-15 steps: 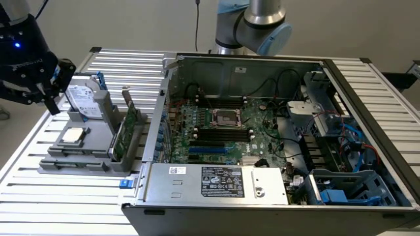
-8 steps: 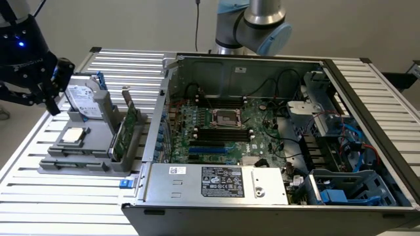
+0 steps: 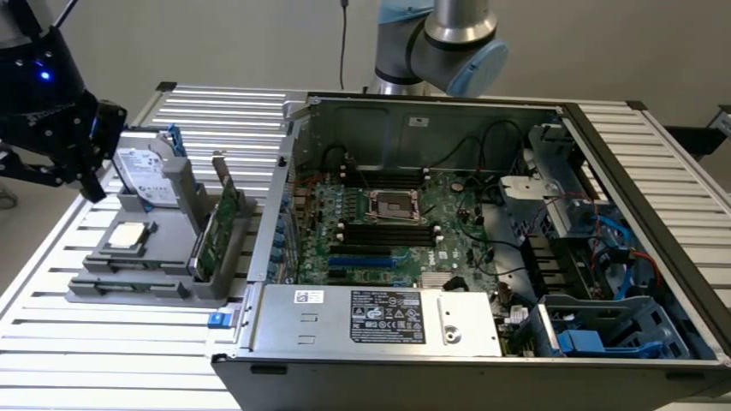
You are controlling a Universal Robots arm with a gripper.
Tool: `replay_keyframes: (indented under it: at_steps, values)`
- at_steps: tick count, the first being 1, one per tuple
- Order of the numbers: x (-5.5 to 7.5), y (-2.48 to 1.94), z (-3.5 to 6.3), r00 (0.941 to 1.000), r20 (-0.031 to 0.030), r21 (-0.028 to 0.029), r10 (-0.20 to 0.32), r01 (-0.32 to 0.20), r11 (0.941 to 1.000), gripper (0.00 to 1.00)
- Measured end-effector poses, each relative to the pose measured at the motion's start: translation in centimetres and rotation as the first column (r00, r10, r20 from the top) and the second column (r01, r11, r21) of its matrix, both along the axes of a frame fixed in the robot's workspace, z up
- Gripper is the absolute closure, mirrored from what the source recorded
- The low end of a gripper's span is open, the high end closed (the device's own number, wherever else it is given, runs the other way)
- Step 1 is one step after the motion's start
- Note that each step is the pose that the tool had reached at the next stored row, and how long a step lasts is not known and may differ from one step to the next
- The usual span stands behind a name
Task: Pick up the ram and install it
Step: 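Pick up the ram and move it above insertion slot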
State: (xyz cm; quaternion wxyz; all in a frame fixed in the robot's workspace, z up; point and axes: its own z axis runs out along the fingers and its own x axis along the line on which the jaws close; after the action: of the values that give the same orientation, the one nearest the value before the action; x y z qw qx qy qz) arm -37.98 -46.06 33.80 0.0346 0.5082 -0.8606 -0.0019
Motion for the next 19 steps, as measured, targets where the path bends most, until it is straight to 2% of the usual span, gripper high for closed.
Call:
replay_keyframes:
  at_steps: [5,9,13,16,19]
  values:
    - [0.0,0.0,-0.19,0.9958,0.0003,0.0001,0.091,-0.091,0.9958,0.89]
    - [0.0,0.0,-0.38,0.9864,0.001,0.0,0.164,-0.164,0.9864,0.89]
    - [0.0,0.0,-0.57,0.9722,0.0015,-0.0001,0.234,-0.234,0.9722,0.89]
    - [0.0,0.0,-0.74,0.9578,0.0016,-0.0001,0.287,-0.287,0.9578,0.89]
    - [0.0,0.0,-0.89,0.9409,0.0015,-0.0001,0.339,-0.339,0.9409,0.89]
